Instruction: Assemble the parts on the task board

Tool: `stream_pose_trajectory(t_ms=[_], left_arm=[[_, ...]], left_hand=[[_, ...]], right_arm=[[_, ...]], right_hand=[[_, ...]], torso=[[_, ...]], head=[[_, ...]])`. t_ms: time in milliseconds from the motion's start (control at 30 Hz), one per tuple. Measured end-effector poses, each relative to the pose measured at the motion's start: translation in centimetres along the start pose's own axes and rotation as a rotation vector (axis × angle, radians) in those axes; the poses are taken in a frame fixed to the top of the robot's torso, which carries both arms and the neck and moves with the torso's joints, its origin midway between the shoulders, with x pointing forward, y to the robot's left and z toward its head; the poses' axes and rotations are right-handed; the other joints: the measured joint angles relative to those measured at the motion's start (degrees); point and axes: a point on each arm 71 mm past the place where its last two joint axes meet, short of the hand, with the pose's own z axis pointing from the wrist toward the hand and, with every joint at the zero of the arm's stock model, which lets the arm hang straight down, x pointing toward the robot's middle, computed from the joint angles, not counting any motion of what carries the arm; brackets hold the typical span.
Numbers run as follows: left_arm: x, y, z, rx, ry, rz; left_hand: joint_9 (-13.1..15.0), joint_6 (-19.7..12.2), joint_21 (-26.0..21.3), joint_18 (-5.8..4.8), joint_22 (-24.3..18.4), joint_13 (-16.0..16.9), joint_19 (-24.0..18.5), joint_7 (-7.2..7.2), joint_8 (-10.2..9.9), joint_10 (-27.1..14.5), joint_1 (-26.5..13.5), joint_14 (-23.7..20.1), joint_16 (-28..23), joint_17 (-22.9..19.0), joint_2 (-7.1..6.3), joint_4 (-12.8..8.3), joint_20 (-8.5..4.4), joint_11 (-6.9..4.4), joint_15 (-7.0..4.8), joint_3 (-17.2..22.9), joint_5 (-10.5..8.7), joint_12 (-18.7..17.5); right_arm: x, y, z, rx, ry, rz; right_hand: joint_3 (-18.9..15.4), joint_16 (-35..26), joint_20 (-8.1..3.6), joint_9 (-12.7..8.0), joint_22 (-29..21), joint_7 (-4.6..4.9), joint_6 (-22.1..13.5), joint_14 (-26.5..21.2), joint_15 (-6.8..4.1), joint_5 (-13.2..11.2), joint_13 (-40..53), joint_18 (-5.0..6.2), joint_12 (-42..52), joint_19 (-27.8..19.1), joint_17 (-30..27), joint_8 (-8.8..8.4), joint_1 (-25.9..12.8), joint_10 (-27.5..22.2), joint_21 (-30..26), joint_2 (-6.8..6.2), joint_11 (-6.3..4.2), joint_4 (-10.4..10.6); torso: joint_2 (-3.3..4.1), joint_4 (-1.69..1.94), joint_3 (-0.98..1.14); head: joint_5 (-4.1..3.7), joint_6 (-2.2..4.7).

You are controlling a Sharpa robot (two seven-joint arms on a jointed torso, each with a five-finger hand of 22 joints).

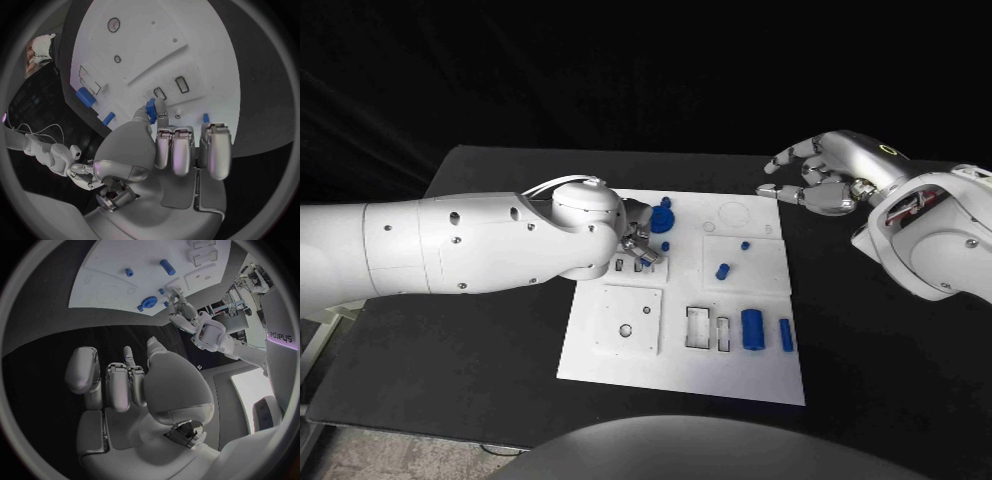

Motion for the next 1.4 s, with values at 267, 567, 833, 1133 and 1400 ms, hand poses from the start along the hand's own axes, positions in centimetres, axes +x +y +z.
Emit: stream_pose_trajectory(t_ms=[267, 567, 833, 1133, 1400], left_arm=[[0.1, 0.6, -0.2, -0.008, 0.002, -0.007], [0.3, 1.9, -0.6, -0.024, 0.013, -0.035], [0.8, 3.1, -1.0, -0.040, 0.051, -0.098], [1.0, 3.4, -1.2, -0.042, 0.075, -0.168], [1.0, 3.2, -1.4, -0.037, 0.050, -0.228]], left_hand=[[0.69, 0.13, 0.00, 0.00, -0.01, -0.04, -0.02, -0.09, -1.42, -0.01, 2.18, 0.00, 0.00, 0.00, -1.00, -1.23, -0.02, 0.01, 0.00, 3.94, 0.62, 0.00], [2.10, 0.78, -0.23, 0.01, -0.01, -0.20, -0.21, 0.11, -2.47, -0.07, 3.51, 0.24, 0.00, 0.00, -2.18, -1.85, -0.20, -0.37, -0.24, 9.20, 1.11, 0.00], [3.70, 1.16, -0.23, 0.00, -0.02, -0.18, -0.21, 0.48, -3.17, 0.14, 2.57, 0.24, 0.00, 0.05, -3.57, 0.33, -0.20, -0.57, -0.24, 12.99, 1.55, -0.01], [4.79, 1.33, -0.69, 0.00, -0.02, -0.15, -0.21, 0.51, -4.24, 0.21, 0.34, 0.24, 0.00, 0.04, -5.26, -0.07, -0.20, -0.64, -0.24, 18.59, 1.55, -0.02], [5.26, 1.33, -1.12, 0.00, -0.03, -0.16, -0.20, 0.52, -5.10, 0.00, -0.86, 0.24, 0.00, 0.04, -5.87, 0.00, -0.20, -0.42, -0.24, 21.50, 1.45, -0.02]], right_arm=[[0.0, -0.1, 0.0, 0.002, 0.002, 0.001], [0.1, -0.2, 0.0, 0.006, 0.007, 0.001], [0.2, -0.2, 0.0, 0.010, 0.017, 0.000], [0.3, -0.2, 0.0, 0.016, 0.031, -0.001], [0.4, -0.3, 0.0, 0.021, 0.042, -0.002]], right_hand=[[0.00, 0.00, 0.00, 0.00, 0.00, 0.00, 0.00, 0.00, 0.00, 0.00, 0.00, 0.00, 0.00, 0.00, 0.00, 0.00, 0.17, 0.00, 0.00, 0.17, 0.00, 0.00], [0.00, -0.01, 0.00, -0.17, -0.01, 0.12, 0.12, 0.00, 0.00, 0.91, 0.00, 0.00, -0.25, 0.00, 0.00, -0.01, 0.53, 0.00, -0.25, 0.53, 0.00, 0.00], [0.00, -0.23, 0.00, -0.47, 0.04, 0.21, 0.21, 0.00, 0.00, 3.51, 0.01, -0.01, -0.24, 0.00, -0.01, -0.22, 1.13, 0.00, -0.76, 1.13, 0.00, 0.00], [0.01, -0.45, 0.00, -0.69, 0.03, 0.21, 0.21, 0.00, 0.00, 5.12, 0.01, 0.00, -0.45, 0.00, -0.01, -0.44, 1.43, 0.00, -1.11, 1.43, 0.00, -0.33], [0.16, -0.66, 0.00, -0.77, 0.03, 0.23, 0.59, 0.00, 0.00, 5.90, 0.04, 0.89, -0.44, 0.00, 0.01, -0.44, 1.74, 0.00, -1.44, 1.73, 0.00, -0.49]], torso=[[0.00, 0.01, -0.01], [-0.01, 0.04, -0.01], [-0.04, 0.04, 0.01], [-0.04, 0.01, 0.01], [0.01, -0.02, 0.01]], head=[[-0.08, 0.00], [-0.06, 0.00], [0.14, 0.00], [0.44, 0.00], [0.71, 0.00]])
